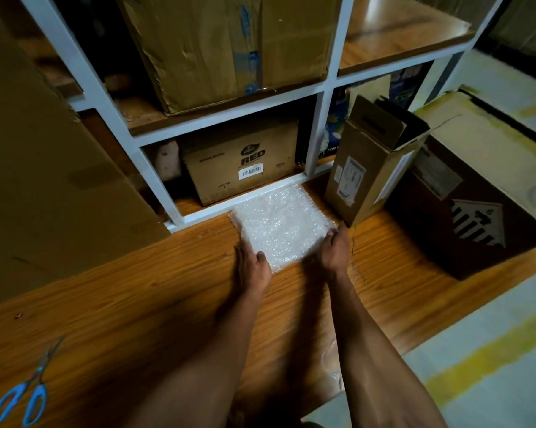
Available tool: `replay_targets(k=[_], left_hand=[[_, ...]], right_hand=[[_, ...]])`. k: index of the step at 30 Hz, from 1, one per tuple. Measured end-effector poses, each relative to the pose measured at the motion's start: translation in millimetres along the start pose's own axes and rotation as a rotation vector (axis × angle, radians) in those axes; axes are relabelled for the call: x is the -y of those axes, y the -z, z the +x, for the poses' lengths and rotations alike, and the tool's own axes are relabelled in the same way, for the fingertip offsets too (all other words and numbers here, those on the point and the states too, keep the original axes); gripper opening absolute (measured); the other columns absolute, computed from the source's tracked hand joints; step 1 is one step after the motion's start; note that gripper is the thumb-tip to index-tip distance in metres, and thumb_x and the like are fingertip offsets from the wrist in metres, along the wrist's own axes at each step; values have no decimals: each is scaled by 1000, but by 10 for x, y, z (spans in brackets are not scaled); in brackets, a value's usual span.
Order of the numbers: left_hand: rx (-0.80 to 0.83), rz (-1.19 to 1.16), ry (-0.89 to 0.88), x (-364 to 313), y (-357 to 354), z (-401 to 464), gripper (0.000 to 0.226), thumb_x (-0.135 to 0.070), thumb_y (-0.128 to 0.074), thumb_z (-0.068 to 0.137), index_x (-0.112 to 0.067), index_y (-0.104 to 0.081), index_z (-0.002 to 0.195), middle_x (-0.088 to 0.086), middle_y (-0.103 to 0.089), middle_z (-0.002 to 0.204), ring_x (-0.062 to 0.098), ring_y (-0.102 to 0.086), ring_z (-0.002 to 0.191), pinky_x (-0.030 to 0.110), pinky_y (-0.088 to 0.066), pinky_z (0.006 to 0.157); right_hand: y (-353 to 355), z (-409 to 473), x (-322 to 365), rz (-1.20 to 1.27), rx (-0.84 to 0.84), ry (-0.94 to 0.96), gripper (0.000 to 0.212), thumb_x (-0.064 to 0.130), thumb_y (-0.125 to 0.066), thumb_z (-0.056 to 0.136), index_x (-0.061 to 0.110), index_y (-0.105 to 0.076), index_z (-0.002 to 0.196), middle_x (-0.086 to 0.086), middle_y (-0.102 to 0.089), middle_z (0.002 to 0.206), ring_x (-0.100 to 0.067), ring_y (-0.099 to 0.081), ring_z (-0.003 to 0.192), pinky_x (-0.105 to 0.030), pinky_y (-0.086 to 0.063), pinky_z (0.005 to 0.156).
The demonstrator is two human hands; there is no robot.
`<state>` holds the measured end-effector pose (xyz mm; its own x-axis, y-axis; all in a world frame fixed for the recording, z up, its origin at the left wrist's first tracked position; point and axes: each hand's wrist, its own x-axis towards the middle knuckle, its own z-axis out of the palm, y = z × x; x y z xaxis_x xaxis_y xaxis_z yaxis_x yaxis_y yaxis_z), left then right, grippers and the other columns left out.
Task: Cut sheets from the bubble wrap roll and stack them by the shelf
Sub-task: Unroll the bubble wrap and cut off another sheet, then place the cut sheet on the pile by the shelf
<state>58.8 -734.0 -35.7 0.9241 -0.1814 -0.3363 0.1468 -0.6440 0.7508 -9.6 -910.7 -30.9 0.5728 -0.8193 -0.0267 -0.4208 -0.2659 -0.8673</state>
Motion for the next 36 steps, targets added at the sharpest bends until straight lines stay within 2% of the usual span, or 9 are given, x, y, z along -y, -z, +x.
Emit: replay_targets(k=[2,5,8,11,13,17,26,33,36], left_hand=[[-35,21,22,42,90,-48,69,-30,-41,110,-19,-3,165,7,0,172,25,-4,159,36,-7,129],[-77,76,35,224,226,-144,67,-34,-43,109,-23,-8,165,2,-5,172,24,-9,158,39,-13,127],[-121,89,11,399,361,-214,59,-28,-49,107,-24,-28,162,2,-19,170,25,-21,155,42,-23,124],[-152,100,-18,563,562,-259,40,-23,-54,104,-20,-56,144,4,-37,158,25,-40,141,40,-36,116],[-149,126,-52,695,750,-293,29,-21,-57,102,-20,-64,130,3,-47,147,24,-49,131,40,-41,112],[-137,134,-132,1003,1216,-393,22,-13,-61,98,-19,-70,117,3,-61,128,24,-58,120,32,-44,107],[-143,153,-195,2168,2568,-922,21,-9,-59,96,-21,-76,103,2,-69,117,22,-64,110,27,-46,97],[-233,61,-86,3138,3634,-1274,21,-10,-61,92,-22,-78,99,2,-75,110,22,-69,105,32,-53,94],[-325,42,-1,3489,4037,-1349,21,-17,-60,89,-24,-78,98,3,-74,108,25,-69,102,37,-54,91]], right_hand=[[79,-125,74,21,-41,44,47,22,-43,106,-6,-47,144,-27,-54,141,-40,-50,128,-33,-34,105],[28,-346,19,-9,-54,63,60,36,-43,100,-3,-47,145,-25,-53,140,-39,-49,129,-39,-35,107],[-187,-597,-5,-85,-94,11,46,19,-45,97,1,-52,139,-26,-55,131,-44,-51,121,-45,-38,104],[-403,-937,64,-162,-82,129,38,14,-51,91,7,-60,127,-20,-59,118,-40,-55,110,-48,-44,99],[-532,-1180,136,-225,-51,211,33,10,-57,90,8,-61,123,-17,-59,115,-37,-55,108,-47,-45,96],[-833,-1719,344,-248,73,273,23,11,-64,88,10,-65,112,-15,-61,109,-38,-58,102,-46,-49,88],[-1822,-3298,704,-286,483,394,26,25,-54,89,16,-68,109,-12,-64,104,-38,-61,99,-45,-53,83],[-2546,-4301,1222,-314,688,552,30,20,-55,88,12,-71,112,-13,-67,109,-38,-61,103,-41,-47,91],[-2848,-4616,1553,-373,763,630,47,33,-44,85,10,-66,120,-17,-63,116,-42,-59,107,-43,-46,92]])
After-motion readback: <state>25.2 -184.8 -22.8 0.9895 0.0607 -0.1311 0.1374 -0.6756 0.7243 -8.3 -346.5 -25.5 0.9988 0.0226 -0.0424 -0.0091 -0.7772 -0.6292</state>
